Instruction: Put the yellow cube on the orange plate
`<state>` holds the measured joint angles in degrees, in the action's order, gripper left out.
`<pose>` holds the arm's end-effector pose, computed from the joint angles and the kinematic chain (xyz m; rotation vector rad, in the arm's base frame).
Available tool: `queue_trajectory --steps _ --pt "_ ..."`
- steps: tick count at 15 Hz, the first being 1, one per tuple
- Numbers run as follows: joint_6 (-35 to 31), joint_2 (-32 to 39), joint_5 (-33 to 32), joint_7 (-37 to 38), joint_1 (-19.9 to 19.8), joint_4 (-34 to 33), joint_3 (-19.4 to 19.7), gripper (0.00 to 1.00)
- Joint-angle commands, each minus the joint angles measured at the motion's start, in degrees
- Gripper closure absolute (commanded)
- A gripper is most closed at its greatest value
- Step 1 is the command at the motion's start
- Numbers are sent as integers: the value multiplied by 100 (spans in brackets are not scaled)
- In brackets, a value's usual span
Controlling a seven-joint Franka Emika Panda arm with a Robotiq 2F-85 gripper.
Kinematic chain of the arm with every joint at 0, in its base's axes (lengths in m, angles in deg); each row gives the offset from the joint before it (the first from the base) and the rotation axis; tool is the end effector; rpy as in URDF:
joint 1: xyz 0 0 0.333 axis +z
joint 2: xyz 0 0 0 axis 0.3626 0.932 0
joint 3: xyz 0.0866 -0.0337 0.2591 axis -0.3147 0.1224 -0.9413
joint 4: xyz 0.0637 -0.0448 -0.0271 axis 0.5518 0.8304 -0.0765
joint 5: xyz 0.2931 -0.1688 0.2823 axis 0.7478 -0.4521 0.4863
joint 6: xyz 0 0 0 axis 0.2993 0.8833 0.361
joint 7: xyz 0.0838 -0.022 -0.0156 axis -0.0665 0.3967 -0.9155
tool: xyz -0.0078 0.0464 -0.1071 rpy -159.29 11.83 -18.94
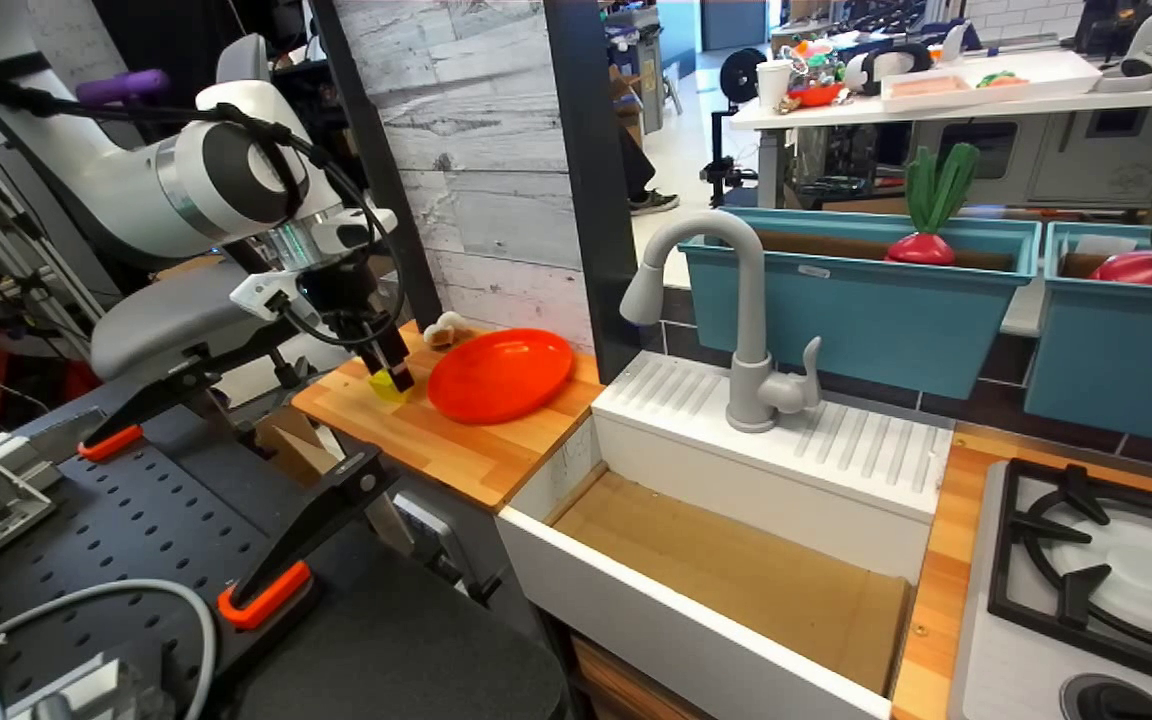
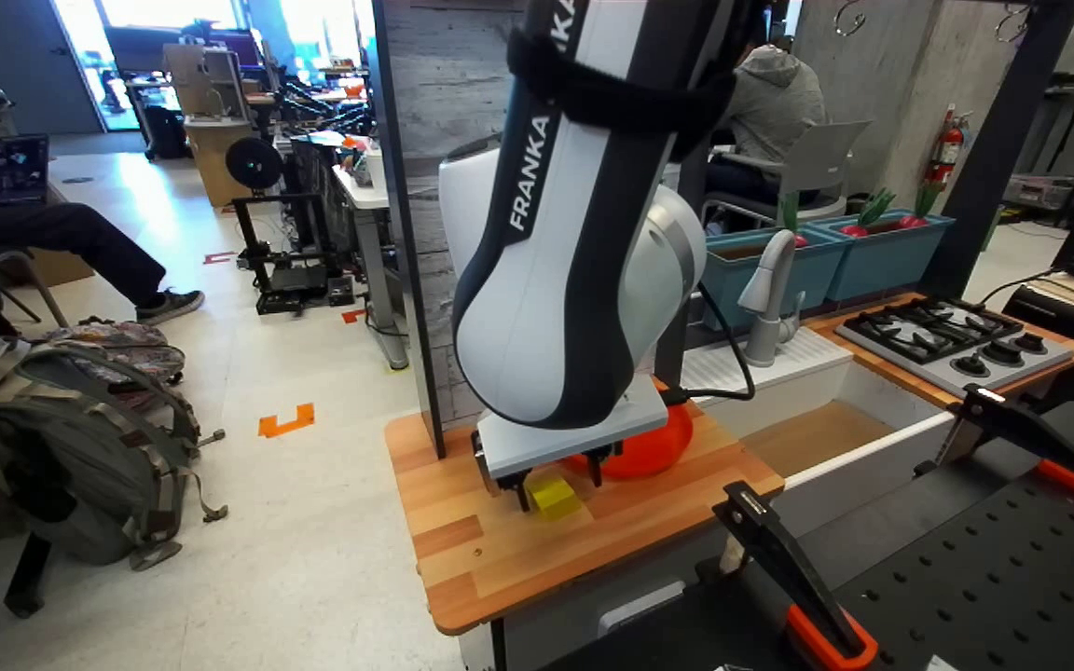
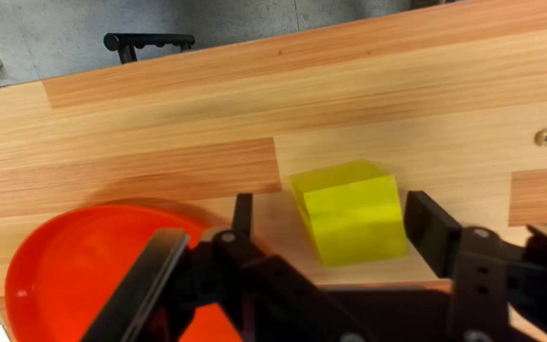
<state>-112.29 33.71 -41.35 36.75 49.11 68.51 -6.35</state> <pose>0.5183 0.1957 -0.0805 2.9655 -0.1603 0.0413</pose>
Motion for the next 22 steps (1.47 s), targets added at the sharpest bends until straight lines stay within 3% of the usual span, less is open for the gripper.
queue_trajectory --steps 1,4,6,13,22 --pt "-53 150 107 -155 232 -109 185 49" --pt "-51 189 107 -187 303 -118 222 73" --pt "-93 141 93 -192 361 -68 256 82" --pt "-703 -381 207 66 778 514 664 82" --pt "-810 -517 693 79 402 817 1098 82"
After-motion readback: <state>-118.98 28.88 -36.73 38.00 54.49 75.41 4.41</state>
